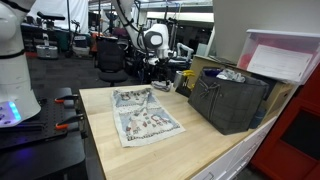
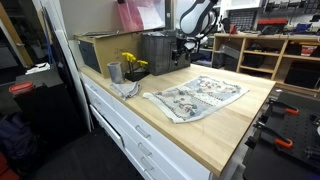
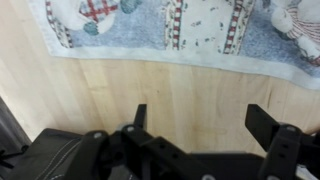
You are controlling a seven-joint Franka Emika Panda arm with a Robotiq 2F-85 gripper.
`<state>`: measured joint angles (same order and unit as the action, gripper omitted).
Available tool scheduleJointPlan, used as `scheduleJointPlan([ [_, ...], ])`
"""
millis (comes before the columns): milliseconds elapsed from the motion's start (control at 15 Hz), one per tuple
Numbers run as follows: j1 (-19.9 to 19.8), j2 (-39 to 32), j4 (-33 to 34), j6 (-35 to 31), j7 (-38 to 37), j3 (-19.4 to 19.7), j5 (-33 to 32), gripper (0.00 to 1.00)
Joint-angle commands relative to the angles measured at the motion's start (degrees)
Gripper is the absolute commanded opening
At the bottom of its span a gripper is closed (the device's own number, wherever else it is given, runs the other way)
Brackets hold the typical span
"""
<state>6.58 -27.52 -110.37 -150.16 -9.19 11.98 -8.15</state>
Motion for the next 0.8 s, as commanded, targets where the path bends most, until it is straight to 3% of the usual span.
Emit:
scheduleJointPlan([
  [0,-4.49,9.05,-7.39,4.19,4.67,-1.73,-0.48,1.00],
  [333,-9.03,17.63,-15.16,8.80,11.53,-4.36,1.57,1.00],
  [733,-9.85,24.38,-20.27,14.62,12.72,-5.05,-0.08,1.00],
])
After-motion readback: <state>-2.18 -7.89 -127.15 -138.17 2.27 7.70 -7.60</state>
